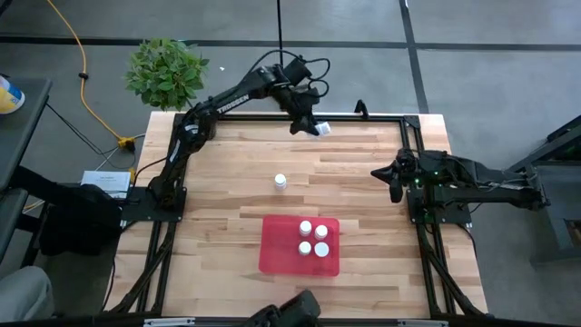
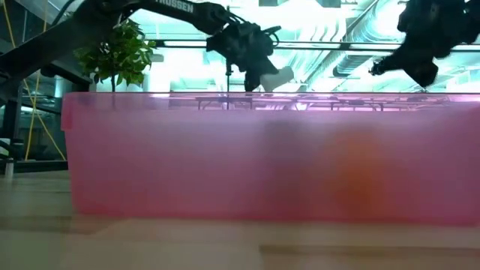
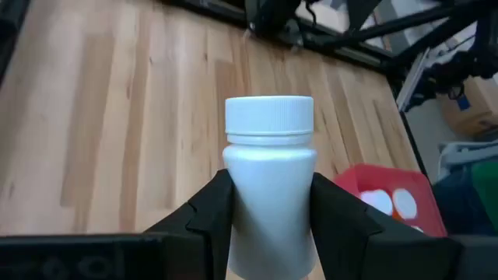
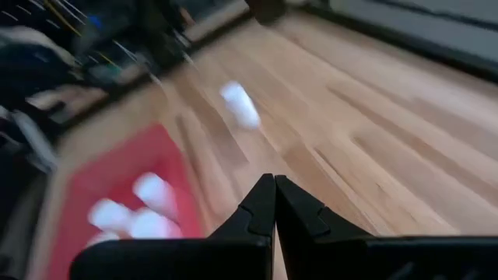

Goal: Pick and place pill bottles into a basket
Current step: Put the top white pill bottle into the bin

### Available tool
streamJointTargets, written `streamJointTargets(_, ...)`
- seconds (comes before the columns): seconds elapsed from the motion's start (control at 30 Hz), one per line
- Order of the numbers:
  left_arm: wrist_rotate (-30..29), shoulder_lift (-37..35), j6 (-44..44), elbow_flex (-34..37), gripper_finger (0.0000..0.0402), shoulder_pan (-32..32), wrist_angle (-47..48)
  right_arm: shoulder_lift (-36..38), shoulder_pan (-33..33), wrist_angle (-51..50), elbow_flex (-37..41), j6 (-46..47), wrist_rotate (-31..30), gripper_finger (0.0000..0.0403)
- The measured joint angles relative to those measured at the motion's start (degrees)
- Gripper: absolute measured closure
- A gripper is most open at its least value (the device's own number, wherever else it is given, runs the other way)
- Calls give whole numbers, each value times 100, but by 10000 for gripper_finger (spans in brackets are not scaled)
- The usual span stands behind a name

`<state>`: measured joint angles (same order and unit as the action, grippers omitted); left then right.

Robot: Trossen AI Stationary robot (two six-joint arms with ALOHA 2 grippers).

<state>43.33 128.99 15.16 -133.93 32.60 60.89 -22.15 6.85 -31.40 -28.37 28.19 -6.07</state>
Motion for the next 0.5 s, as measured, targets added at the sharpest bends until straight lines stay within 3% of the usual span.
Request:
streamJointTargets(0.13,-13,-27,102,2,227,-178,365,-146,6,679,-148,-16,62,403)
streamJointTargets(0.37,-36,-31,261,2,227,-708,278,-1007,330,679,-684,-218,12,399)
streamJointTargets(0.5,-178,-33,301,2,227,-893,273,-1574,530,664,-1103,-473,170,372)
